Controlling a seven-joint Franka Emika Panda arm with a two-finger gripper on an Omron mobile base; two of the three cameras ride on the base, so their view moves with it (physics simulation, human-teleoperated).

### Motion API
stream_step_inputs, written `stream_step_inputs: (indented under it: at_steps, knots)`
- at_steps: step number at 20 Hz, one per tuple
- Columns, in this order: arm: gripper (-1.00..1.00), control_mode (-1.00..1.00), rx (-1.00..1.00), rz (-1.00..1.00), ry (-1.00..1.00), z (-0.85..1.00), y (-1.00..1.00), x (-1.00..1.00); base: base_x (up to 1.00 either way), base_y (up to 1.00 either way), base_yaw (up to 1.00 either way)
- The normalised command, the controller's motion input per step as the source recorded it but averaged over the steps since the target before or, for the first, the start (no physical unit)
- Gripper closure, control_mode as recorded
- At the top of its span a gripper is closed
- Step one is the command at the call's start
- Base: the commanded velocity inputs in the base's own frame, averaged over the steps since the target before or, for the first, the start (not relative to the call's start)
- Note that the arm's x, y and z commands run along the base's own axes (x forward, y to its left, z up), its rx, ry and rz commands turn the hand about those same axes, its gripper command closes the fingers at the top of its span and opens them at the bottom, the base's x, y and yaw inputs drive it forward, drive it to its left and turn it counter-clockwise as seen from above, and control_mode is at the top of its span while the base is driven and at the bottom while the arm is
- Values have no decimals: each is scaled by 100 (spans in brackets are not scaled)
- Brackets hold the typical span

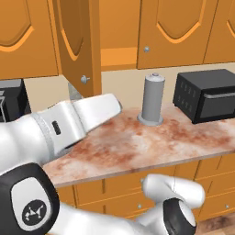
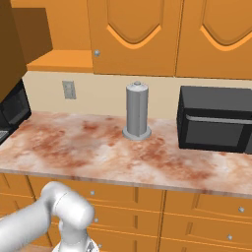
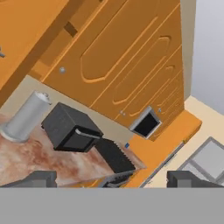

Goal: Close all open cabinet doors.

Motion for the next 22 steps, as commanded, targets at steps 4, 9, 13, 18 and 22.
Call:
stream_step_inputs:
  at_steps: [4,9,13,18,22]
  knots:
    - [-100,-100,-4,-7,8,-10,22,96,0,0,0]
    - [-100,-100,-1,0,9,0,18,100,0,0,0]
    - [-100,-100,0,0,-2,-20,32,87,0,0,0]
    - [-100,-100,0,0,1,-4,5,80,0,0,0]
    - [-100,-100,0,1,2,0,0,77,0,0,0]
